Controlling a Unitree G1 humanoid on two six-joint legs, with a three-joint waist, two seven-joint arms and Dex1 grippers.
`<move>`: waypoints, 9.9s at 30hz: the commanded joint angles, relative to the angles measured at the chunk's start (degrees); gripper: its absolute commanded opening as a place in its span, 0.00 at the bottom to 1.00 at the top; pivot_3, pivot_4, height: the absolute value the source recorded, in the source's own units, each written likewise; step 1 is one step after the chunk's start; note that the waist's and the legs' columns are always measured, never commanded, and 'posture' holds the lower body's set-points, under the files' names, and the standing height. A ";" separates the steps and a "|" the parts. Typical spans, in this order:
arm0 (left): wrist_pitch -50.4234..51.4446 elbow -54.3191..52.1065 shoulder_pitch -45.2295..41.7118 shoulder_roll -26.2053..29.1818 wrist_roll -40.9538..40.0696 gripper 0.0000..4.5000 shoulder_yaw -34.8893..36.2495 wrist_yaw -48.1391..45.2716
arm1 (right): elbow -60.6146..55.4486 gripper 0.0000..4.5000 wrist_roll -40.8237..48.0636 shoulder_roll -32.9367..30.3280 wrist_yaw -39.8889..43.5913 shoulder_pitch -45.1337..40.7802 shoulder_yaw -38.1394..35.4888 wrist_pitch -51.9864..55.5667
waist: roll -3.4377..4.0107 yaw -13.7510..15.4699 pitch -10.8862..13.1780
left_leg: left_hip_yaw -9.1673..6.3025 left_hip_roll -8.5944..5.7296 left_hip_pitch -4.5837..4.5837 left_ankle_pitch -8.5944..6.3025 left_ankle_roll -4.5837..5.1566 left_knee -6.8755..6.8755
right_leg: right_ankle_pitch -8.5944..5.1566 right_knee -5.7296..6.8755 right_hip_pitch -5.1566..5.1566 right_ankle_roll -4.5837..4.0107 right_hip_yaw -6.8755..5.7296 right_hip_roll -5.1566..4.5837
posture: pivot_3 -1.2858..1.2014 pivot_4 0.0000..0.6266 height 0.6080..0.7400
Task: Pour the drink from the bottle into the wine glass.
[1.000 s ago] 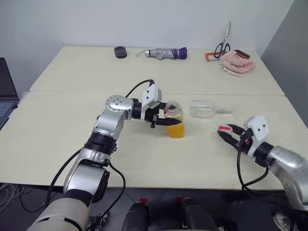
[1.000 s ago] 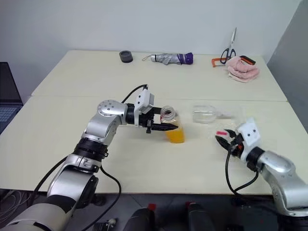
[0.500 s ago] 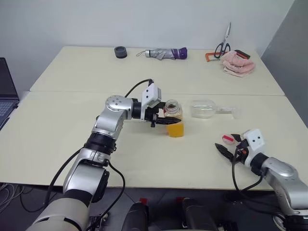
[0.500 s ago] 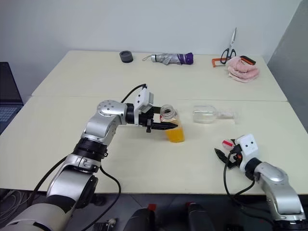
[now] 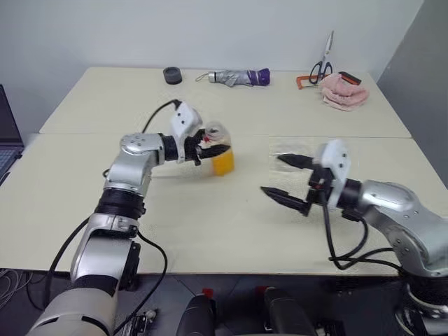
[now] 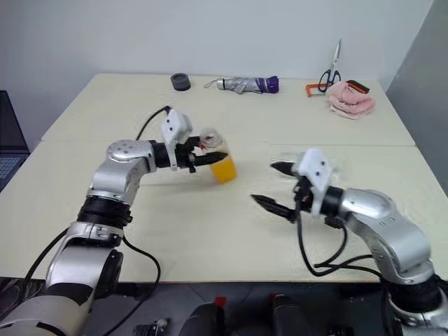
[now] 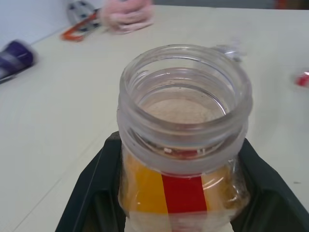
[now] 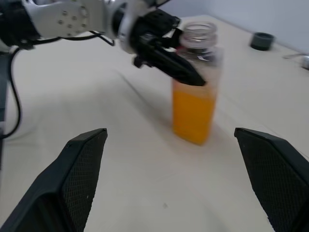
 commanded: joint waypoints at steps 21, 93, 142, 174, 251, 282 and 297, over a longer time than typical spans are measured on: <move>0.32 22.01 -8.16 5.73 3.53 0.48 10.10 27.45 | 16.09 1.00 -10.68 13.28 2.68 -16.30 11.77 -4.57 | 0.00 0.54 -0.01 | 0.03 -0.02 0.03 0.01 -0.02 0.01 | 0.01 0.11 -0.07 -0.02 -0.05 -0.10 | 0.52 0.24 1.00; 4.56 -34.23 20.37 4.72 -11.19 0.99 -4.74 -6.21 | 44.05 1.00 -76.87 -8.78 -35.70 0.58 11.25 -38.40 | -0.04 0.24 -0.04 | 0.27 -0.03 0.13 0.04 -0.07 -0.09 | 0.00 0.02 0.02 0.03 0.17 -0.10 | 0.52 0.24 1.00; 17.66 -42.41 36.19 9.89 -20.12 1.00 16.65 6.23 | 73.54 0.02 -30.70 35.93 -20.38 -17.28 0.07 -55.16 | -0.29 -0.10 -0.19 | 0.11 0.02 0.13 0.04 -0.07 -0.08 | 0.02 0.07 0.01 0.00 0.02 -0.25 | 0.52 0.24 1.00; 24.34 -46.70 31.31 18.35 -26.36 1.00 19.21 5.49 | 84.89 0.02 -30.86 36.41 -12.36 -12.59 -0.82 -63.75 | -0.29 -0.16 -0.20 | 0.16 -0.02 0.24 0.03 -0.08 -0.14 | 0.01 0.07 0.06 0.00 0.04 -0.25 | 0.52 0.24 1.00; -6.62 -5.98 17.62 2.36 -2.19 1.00 16.11 29.37 | -3.90 0.99 -4.00 1.03 3.08 21.93 -3.66 -13.54 | -0.24 0.99 -0.15 | 0.08 -0.04 0.10 0.03 -0.07 -0.09 | -0.01 -0.03 0.05 0.04 -0.03 -0.18 | 0.52 0.24 1.00; -15.44 23.47 -3.40 3.21 0.50 1.00 14.73 24.76 | -4.55 0.99 -4.61 0.79 1.76 17.69 -1.53 -12.82 | -0.26 1.00 -0.15 | 0.04 -0.07 0.06 0.03 -0.07 -0.06 | 0.00 -0.01 0.05 0.04 -0.10 -0.16 | 0.52 0.24 1.00; -18.74 31.36 -7.74 3.50 1.58 0.52 15.54 24.02 | -4.51 1.00 -4.91 1.17 1.61 16.89 -0.80 -12.69 | -0.26 0.95 -0.15 | 0.04 -0.07 0.06 0.03 -0.07 -0.06 | 0.00 -0.01 0.05 0.03 -0.10 -0.16 | 0.52 0.24 1.00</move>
